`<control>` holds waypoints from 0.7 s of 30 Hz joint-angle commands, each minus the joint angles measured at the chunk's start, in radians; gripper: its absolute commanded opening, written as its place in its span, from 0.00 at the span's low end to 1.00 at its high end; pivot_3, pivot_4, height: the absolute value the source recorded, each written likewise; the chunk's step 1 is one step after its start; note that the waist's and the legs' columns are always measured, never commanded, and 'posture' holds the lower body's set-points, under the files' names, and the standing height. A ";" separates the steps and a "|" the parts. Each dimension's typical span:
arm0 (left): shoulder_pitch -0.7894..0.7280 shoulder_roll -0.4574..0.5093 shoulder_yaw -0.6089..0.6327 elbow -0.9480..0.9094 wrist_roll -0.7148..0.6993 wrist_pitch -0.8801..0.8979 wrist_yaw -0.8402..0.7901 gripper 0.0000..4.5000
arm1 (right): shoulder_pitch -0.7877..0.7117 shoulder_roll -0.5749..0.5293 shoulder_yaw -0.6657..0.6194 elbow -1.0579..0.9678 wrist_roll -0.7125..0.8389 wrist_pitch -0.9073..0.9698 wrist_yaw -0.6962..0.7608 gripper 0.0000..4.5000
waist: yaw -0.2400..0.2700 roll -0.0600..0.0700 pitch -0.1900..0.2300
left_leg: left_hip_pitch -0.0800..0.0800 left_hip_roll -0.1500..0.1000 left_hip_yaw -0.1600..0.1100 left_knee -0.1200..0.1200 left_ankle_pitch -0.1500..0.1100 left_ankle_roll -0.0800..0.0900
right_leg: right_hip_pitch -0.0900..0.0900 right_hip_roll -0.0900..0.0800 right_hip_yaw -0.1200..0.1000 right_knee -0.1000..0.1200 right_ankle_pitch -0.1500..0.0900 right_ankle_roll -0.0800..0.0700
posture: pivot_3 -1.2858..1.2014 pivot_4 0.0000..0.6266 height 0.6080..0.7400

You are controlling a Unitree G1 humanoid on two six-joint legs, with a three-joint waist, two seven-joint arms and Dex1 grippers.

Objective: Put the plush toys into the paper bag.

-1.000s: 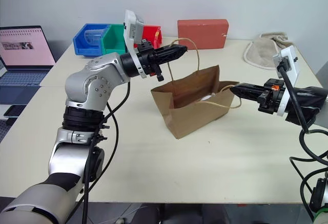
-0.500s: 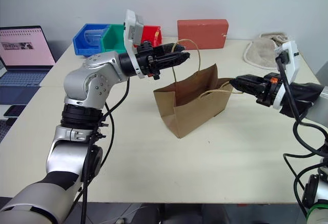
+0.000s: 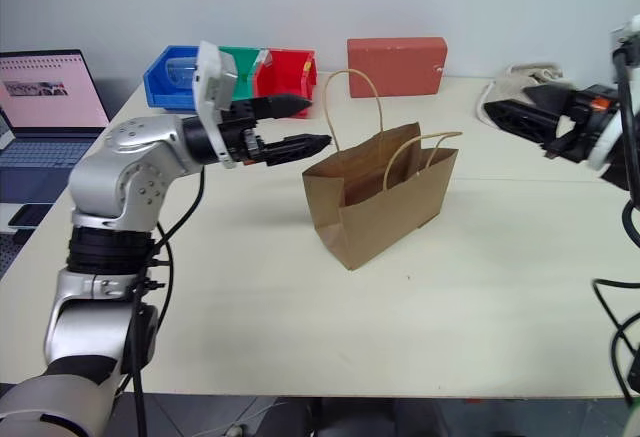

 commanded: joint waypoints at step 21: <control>0.320 -0.038 0.048 -0.227 -0.152 0.059 0.063 0.99 | 0.342 0.005 0.081 -0.379 0.011 -0.230 0.277 1.00 | 0.004 0.000 0.000 | 0.001 0.000 0.001 0.005 0.000 0.000 | 0.002 0.000 0.001 0.001 -0.003 -0.004 | 0.52 0.24 1.00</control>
